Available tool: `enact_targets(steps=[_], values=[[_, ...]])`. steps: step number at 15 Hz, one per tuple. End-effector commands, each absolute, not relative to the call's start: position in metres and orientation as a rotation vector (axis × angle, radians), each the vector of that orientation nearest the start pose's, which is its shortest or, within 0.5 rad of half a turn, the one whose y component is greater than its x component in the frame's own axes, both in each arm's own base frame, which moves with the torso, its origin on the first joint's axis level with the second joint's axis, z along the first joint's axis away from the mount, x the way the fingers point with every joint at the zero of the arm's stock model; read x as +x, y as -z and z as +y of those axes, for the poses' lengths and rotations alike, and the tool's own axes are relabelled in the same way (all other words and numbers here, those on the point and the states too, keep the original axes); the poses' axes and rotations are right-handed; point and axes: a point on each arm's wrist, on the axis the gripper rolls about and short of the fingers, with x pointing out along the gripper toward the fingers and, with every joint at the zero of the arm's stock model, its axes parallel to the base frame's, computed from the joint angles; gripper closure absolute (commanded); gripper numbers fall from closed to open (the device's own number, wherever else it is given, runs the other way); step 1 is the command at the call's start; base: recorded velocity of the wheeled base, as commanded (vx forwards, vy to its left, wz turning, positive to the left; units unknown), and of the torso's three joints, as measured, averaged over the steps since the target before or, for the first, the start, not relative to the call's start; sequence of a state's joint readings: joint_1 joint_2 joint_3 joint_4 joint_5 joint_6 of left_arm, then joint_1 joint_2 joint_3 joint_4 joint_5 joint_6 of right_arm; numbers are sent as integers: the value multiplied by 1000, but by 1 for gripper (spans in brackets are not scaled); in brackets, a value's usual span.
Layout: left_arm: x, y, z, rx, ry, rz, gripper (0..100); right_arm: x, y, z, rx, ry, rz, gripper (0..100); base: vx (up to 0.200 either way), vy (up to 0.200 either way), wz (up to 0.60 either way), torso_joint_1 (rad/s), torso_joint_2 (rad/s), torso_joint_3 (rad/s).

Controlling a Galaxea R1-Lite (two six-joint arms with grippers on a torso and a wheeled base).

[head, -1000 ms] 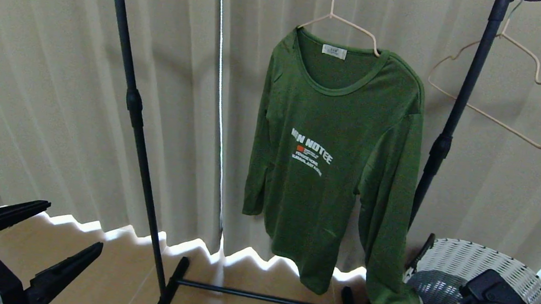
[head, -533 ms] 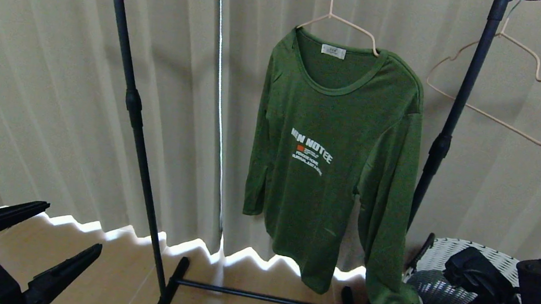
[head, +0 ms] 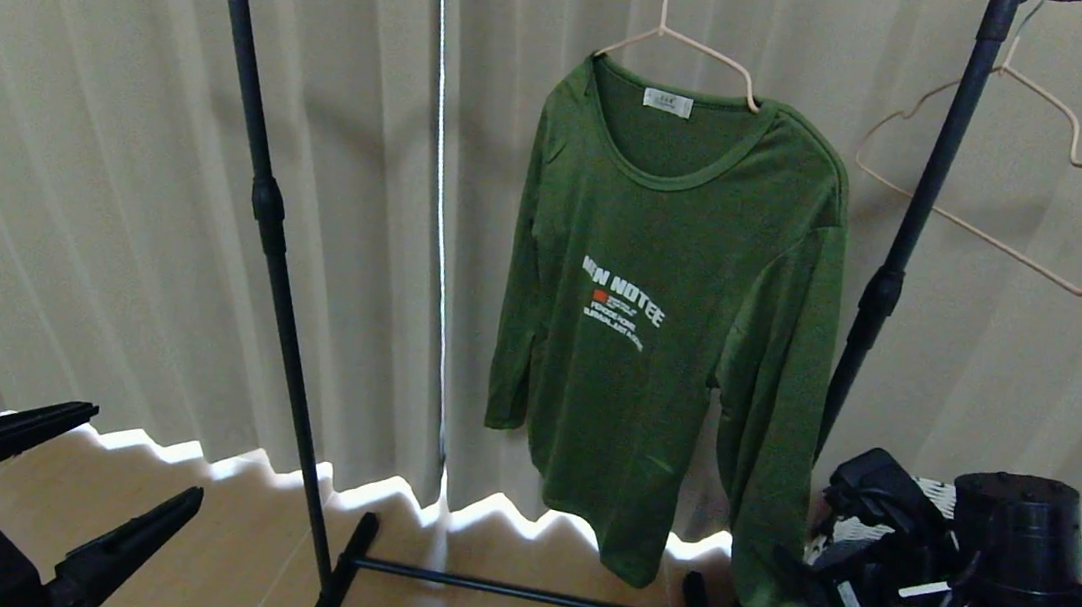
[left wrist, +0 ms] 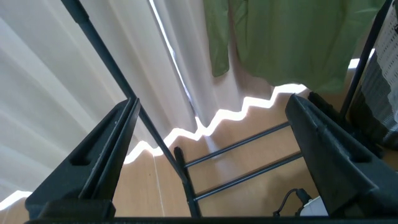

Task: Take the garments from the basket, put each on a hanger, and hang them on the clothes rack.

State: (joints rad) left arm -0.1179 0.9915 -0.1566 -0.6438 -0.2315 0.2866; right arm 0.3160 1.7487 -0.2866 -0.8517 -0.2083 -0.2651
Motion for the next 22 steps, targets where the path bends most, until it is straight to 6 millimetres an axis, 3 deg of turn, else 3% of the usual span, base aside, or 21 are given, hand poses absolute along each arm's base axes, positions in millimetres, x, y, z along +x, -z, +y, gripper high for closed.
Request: enact_targets(steps=[1, 5, 6, 11, 16, 18, 19, 20, 22], values=[[108, -153, -18, 272, 372, 138, 0, 230, -58, 75, -433, -204, 593, 0, 0, 0, 0, 0, 0, 0], [107, -154, -18, 271, 373, 137, 0, 231, -58, 77, -431, -208, 572, 0, 0, 0, 0, 0, 0, 0], [107, -154, -18, 272, 373, 136, 0, 230, -60, 79, -430, -215, 565, 100, 0, 0, 0, 0, 0, 0], [106, -155, -18, 272, 370, 125, 0, 222, -72, 94, -428, -278, 478, 100, 0, 0, 0, 0, 0, 0], [106, -155, -18, 271, 370, 128, 0, 210, -111, 117, -330, -441, 298, 100, 0, 0, 0, 0, 0, 0], [106, -155, -18, 272, 370, 125, 0, 212, -132, 136, -206, -481, 228, 100, 0, 0, 0, 0, 0, 0], [106, -155, -18, 272, 370, 125, 0, 212, -132, 137, -202, -482, 225, 100, 0, 0, 0, 0, 0, 0], [105, -155, -18, 272, 369, 122, 0, 219, -148, 147, -132, -494, 173, 100, 0, 0, 0, 0, 0, 0], [105, -155, -18, 272, 370, 123, 0, 224, -154, 151, -123, -493, 149, 100, 0, 0, 0, 0, 0, 0]])
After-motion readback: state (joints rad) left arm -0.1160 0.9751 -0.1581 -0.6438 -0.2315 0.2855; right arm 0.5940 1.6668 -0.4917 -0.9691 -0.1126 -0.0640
